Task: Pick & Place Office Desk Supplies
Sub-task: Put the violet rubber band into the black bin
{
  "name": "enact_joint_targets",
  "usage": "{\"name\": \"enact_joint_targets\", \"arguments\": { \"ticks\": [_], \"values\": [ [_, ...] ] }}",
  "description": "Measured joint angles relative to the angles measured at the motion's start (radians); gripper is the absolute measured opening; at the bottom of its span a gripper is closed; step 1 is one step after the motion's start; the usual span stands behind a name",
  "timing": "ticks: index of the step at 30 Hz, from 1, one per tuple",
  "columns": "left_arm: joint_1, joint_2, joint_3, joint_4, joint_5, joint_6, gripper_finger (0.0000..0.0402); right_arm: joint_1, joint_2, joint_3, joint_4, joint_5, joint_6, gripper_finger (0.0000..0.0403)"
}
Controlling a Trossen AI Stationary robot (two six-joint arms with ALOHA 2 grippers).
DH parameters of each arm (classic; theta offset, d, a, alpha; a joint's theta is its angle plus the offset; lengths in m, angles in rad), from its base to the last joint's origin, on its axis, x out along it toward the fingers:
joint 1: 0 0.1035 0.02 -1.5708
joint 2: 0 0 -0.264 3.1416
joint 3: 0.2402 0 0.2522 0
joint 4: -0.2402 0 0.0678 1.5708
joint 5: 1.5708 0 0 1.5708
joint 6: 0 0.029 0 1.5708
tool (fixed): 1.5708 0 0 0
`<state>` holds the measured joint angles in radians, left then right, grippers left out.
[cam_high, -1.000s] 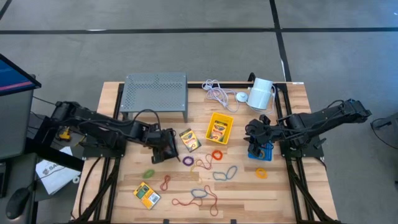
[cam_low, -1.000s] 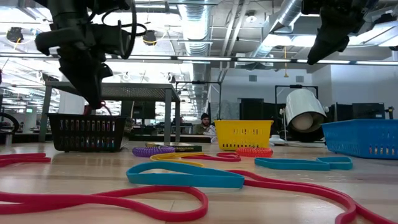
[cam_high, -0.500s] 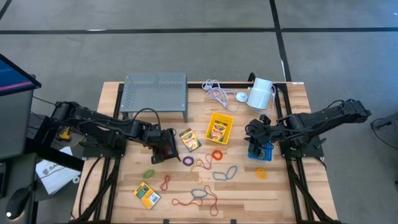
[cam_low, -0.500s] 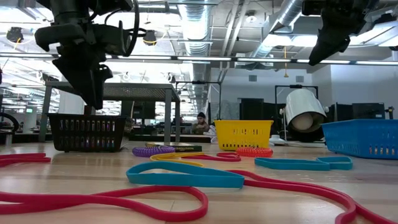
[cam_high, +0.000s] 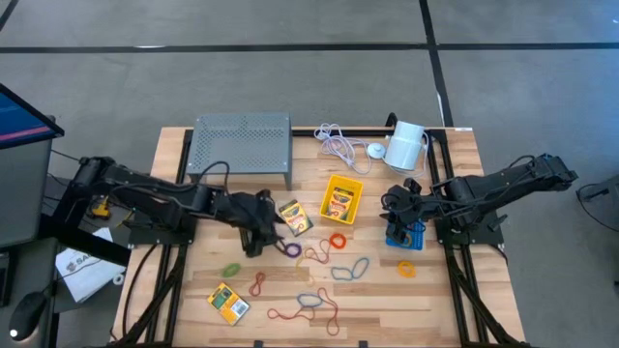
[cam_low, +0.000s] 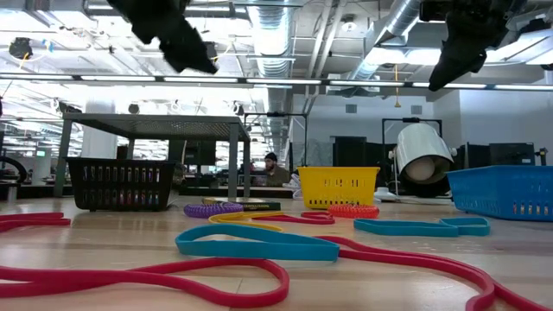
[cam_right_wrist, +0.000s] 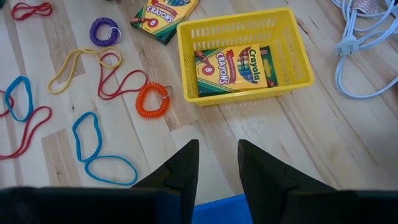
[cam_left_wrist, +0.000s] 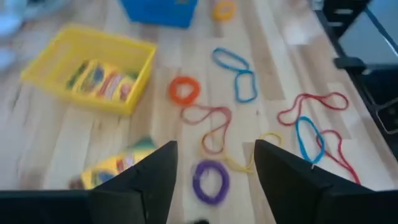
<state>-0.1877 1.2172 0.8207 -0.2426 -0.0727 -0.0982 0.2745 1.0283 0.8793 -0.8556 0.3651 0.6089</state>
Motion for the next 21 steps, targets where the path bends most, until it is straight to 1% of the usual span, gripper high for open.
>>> {"name": "enact_joint_targets", "arguments": {
  "ticks": [2, 4, 11, 21],
  "values": [
    [-0.013, 0.019, 0.0, 0.031, 0.007, 0.052, 0.0202, 0.0, 0.0, 0.0, 0.002, 0.0, 0.004, 0.0107],
    [-0.019, 0.047, 0.0, 0.028, 0.021, 0.086, 0.02, 0.0, 0.0, 0.0, 0.003, 0.0, 0.004, 0.0107],
    [-0.02, 0.141, 0.006, 0.015, 0.023, 0.121, 0.0205, 0.0, 0.0, 0.0, 0.004, 0.0, 0.02, 0.0107],
    [-0.04, 0.322, 0.173, -0.179, 0.023, 0.215, 0.02, 0.0, 0.0, 0.0, 0.004, -0.001, 0.039, 0.0107]
  ]
}}
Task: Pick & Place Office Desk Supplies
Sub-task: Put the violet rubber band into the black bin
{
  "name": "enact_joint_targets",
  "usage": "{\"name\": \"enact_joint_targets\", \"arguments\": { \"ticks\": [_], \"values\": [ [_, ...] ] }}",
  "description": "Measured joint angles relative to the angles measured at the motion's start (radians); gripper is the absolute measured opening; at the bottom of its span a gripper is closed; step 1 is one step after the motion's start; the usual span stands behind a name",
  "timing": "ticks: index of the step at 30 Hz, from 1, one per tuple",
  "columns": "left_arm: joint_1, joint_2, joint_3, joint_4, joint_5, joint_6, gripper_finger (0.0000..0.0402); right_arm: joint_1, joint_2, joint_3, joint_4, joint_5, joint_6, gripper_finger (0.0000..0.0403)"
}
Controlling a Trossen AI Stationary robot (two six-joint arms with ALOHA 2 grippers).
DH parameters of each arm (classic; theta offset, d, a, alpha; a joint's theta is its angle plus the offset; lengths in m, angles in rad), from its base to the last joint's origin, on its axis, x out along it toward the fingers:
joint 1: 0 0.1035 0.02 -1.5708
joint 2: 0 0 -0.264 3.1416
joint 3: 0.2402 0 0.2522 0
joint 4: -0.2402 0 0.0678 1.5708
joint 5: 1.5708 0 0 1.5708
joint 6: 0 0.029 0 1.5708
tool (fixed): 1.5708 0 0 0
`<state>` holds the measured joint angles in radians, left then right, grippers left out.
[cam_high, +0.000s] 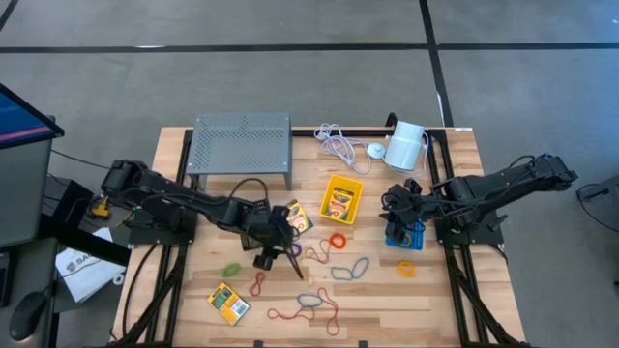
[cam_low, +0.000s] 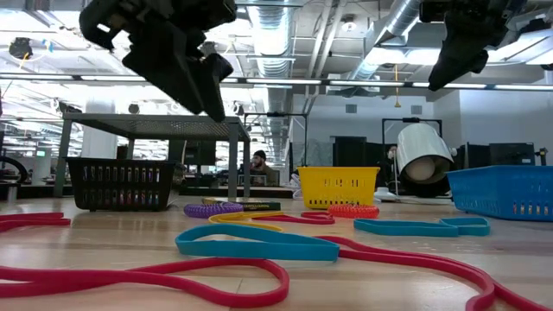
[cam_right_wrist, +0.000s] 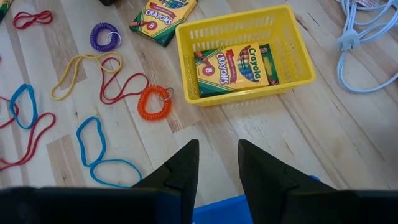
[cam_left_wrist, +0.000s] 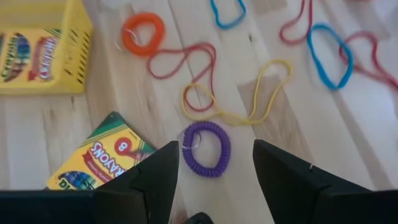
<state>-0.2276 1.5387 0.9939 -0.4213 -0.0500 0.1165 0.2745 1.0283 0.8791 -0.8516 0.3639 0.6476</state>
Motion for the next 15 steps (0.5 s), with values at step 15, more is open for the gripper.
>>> {"name": "enact_joint_targets", "arguments": {
  "ticks": [15],
  "values": [
    [-0.019, 0.211, 0.029, -0.046, -0.002, 0.085, 0.0199, 0.0, 0.0, 0.0, -0.003, 0.0, 0.0, 0.0107]
  ]
}}
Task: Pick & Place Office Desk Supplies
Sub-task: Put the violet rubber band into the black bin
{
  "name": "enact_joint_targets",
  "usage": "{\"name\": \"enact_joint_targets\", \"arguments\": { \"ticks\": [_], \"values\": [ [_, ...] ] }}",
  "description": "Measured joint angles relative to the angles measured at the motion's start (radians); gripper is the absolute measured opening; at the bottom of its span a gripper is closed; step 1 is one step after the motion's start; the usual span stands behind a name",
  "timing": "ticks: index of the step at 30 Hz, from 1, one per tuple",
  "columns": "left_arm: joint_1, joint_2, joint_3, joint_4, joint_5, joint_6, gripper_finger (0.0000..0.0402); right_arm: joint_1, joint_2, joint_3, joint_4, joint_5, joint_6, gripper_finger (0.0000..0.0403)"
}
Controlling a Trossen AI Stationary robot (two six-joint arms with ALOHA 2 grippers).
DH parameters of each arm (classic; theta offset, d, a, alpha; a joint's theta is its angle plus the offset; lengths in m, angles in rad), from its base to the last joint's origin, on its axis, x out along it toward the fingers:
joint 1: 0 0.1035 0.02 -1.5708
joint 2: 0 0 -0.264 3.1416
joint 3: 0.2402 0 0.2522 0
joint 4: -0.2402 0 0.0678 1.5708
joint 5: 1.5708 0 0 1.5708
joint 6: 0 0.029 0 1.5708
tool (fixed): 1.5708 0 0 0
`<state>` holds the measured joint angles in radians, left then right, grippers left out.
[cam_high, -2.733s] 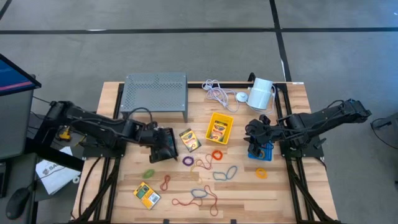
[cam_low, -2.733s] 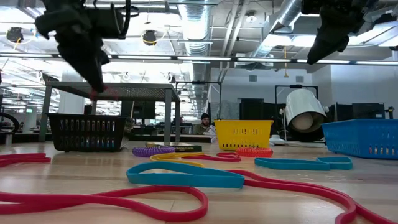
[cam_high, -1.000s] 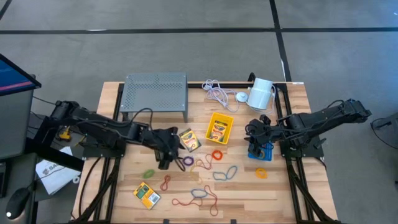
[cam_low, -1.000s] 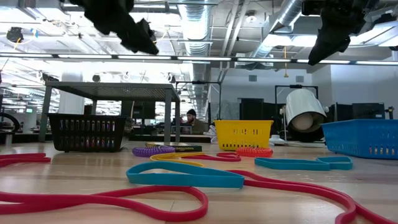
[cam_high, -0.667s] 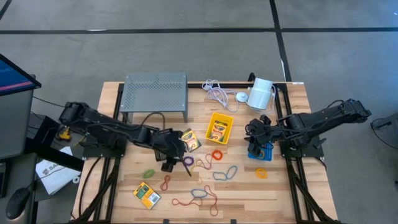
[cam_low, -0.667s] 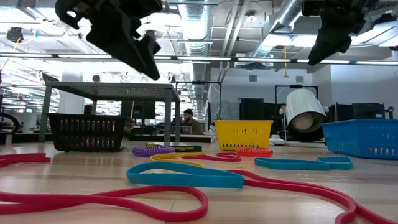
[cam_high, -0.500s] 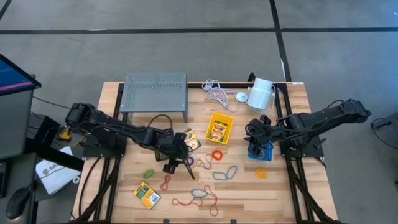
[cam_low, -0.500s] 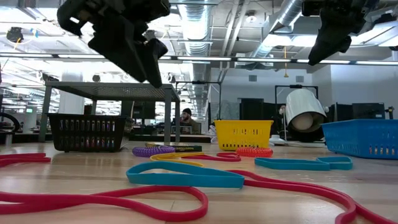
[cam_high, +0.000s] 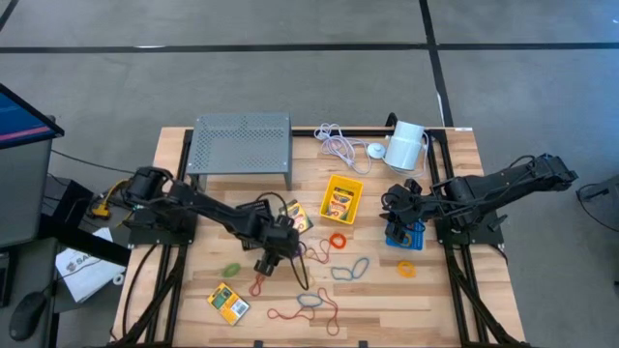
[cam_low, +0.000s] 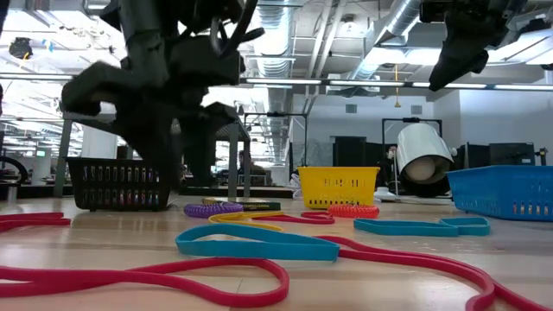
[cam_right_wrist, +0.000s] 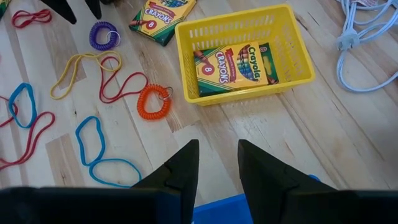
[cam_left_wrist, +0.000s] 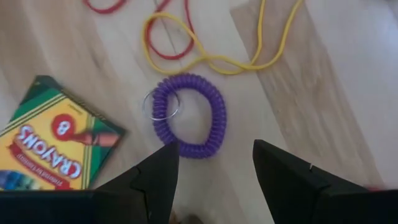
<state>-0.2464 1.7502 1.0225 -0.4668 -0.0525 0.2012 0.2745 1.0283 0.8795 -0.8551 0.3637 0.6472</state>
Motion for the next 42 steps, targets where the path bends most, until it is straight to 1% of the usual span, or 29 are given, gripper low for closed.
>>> {"name": "enact_joint_targets", "arguments": {
  "ticks": [7, 10, 14, 18, 22, 25, 28, 30, 32, 35, 39, 42],
  "values": [
    [-0.017, 0.036, -0.001, 0.023, -0.013, 0.012, 0.0199, 0.0, 0.0, 0.0, 0.001, 0.0, 0.0, 0.0107],
    [-0.019, 0.046, 0.0, 0.061, -0.054, 0.013, 0.0199, 0.0, 0.0, 0.0, 0.002, 0.0, 0.0, 0.0107],
    [-0.02, 0.054, -0.001, 0.079, -0.063, 0.028, 0.0199, 0.0, 0.0, 0.0, 0.003, 0.0, 0.0, 0.0107],
    [-0.022, 0.054, -0.003, 0.075, -0.063, 0.036, 0.0187, 0.0, 0.0, 0.0, 0.002, 0.0, 0.0, 0.0107],
    [-0.022, 0.054, -0.003, 0.08, -0.063, 0.038, 0.0149, 0.0, 0.0, 0.0, 0.003, 0.0, 0.0, 0.0107],
    [-0.023, 0.054, -0.003, 0.08, -0.056, 0.047, 0.0107, 0.0, 0.0, 0.0, 0.003, 0.0, 0.0, 0.0107],
    [-0.029, 0.054, -0.003, 0.079, -0.042, 0.049, 0.0056, 0.0, 0.0, 0.0, 0.003, 0.0, 0.0, 0.0107],
    [-0.036, 0.054, -0.003, 0.08, -0.016, 0.05, 0.0023, 0.0, 0.0, 0.0, 0.003, 0.0, 0.0, 0.0107],
    [-0.042, 0.053, -0.003, 0.082, 0.011, 0.049, 0.0007, 0.0, 0.0, 0.0, 0.003, 0.0, 0.0, 0.0107],
    [-0.058, 0.053, -0.003, 0.086, 0.014, 0.049, 0.0015, 0.0, 0.0, 0.0, 0.003, -0.003, 0.0, 0.0107],
    [-0.068, 0.053, -0.003, 0.086, -0.022, 0.049, 0.0031, 0.001, 0.0, 0.0, 0.004, -0.003, 0.0, 0.0107],
    [-0.067, 0.053, -0.003, 0.086, -0.029, 0.048, 0.0029, 0.001, 0.0, 0.0, 0.004, -0.003, 0.0, 0.0107]
  ]
}}
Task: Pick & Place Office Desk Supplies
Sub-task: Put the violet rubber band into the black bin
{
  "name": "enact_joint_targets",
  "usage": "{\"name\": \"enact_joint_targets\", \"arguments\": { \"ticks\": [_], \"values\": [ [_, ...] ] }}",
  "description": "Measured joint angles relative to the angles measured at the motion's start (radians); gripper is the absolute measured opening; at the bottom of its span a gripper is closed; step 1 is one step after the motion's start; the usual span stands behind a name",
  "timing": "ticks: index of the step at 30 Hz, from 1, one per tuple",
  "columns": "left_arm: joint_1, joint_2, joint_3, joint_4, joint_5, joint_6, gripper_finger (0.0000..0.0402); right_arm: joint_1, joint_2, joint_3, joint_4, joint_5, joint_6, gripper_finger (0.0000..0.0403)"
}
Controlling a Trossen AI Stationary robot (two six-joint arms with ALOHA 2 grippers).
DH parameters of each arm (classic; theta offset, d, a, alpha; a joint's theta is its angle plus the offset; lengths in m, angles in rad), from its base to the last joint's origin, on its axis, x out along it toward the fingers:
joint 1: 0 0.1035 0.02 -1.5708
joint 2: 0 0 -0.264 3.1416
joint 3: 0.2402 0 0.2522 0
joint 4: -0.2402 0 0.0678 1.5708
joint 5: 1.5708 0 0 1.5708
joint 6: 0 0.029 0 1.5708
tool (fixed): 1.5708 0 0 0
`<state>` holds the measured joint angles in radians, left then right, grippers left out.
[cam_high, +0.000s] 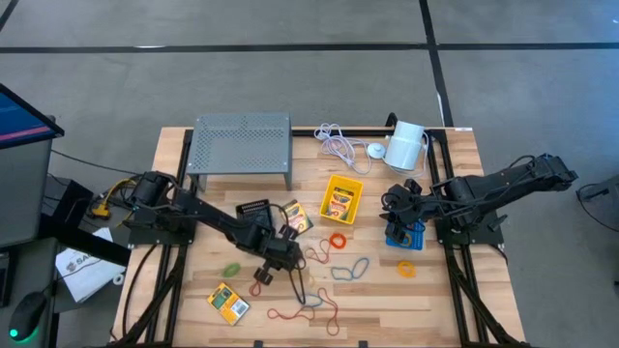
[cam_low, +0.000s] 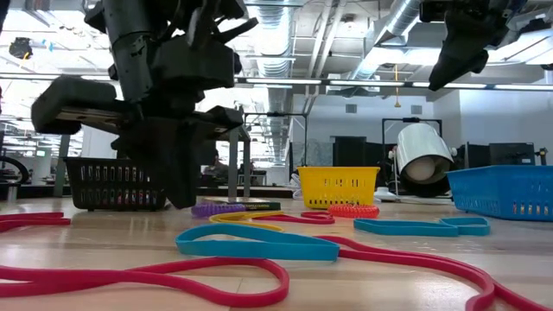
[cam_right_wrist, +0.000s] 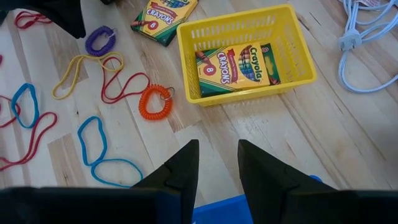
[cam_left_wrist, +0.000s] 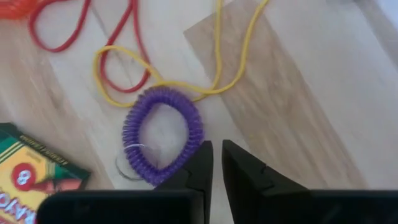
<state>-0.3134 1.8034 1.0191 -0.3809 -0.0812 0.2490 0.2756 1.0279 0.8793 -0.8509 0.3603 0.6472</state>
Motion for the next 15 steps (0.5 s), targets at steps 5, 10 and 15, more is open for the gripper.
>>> {"name": "enact_joint_targets", "arguments": {
  "ticks": [5, 10, 15],
  "values": [
    [0.0, 0.0, 0.0, 0.01, 0.0, 0.0, 0.0023, 0.0, 0.0, 0.0, 0.0, -0.001, 0.0, 0.0107],
    [0.0, 0.0, 0.0, 0.023, 0.0, 0.003, 0.0056, 0.0, 0.0, 0.0, 0.0, -0.004, 0.0, 0.0107],
    [0.0, 0.0, 0.0, 0.023, 0.0, 0.01, 0.0114, 0.0, 0.0, 0.0, 0.0, -0.004, 0.0, 0.0107]
  ]
}}
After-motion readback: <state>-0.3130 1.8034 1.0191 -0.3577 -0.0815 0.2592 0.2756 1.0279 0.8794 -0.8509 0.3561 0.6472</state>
